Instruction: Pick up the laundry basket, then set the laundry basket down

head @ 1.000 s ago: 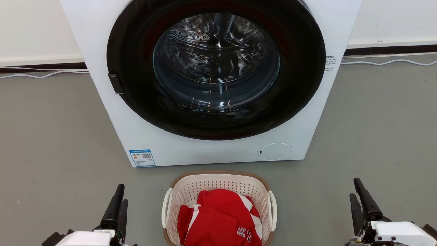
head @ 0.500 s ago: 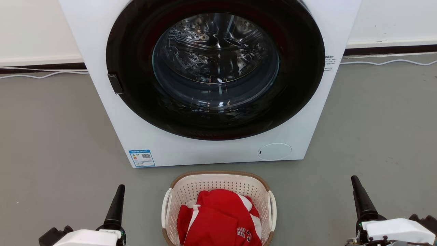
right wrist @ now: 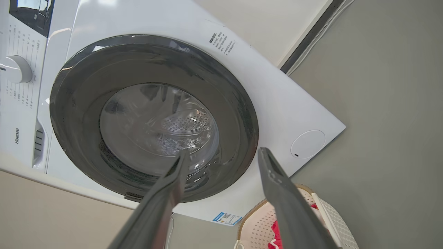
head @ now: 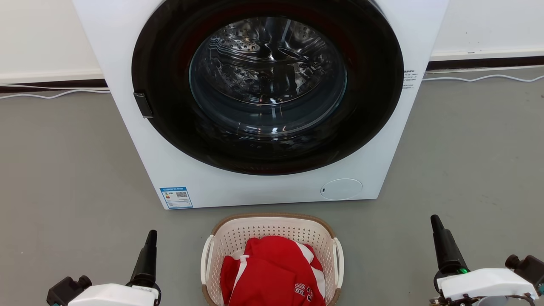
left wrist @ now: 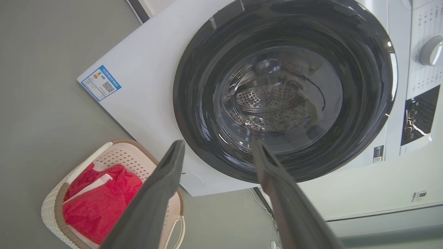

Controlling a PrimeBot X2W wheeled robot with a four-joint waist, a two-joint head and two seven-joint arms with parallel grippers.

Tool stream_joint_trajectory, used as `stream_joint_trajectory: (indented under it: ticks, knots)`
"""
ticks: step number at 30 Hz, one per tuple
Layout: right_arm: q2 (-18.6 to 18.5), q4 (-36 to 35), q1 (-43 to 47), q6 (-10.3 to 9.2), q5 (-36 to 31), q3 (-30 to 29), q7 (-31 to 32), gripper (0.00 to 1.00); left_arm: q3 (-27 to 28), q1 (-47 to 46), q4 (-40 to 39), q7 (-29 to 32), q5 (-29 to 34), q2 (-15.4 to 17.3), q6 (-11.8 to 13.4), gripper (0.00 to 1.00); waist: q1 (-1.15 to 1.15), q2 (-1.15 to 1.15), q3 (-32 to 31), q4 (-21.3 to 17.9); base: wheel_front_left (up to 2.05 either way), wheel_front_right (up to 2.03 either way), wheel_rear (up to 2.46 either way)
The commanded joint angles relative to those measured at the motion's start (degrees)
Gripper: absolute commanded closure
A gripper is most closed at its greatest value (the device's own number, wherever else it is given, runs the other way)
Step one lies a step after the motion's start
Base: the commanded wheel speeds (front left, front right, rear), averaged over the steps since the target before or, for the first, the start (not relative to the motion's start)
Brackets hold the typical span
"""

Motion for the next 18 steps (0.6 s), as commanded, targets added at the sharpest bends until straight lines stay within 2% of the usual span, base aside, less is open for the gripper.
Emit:
stream_joint_trajectory:
  ticks: [1,18]
  knots:
    - [-0.7,-1.9,-1.7,0.22,-2.5,0.4,-1.0,0.00,0.6,-1.2,-1.6,-0.8,2.2,0.5,0.1,0.00,-0.01,0.00,0.0,0.0,0.00,0.00,0.00]
    - [-1.2,-2.0,-2.2,0.28,-17.1,1.4,-3.7,0.00,0.1,-0.7,-3.1,-3.6,16.1,0.6,0.8,0.00,-0.01,0.00,0.0,-0.1,0.00,0.00,0.00]
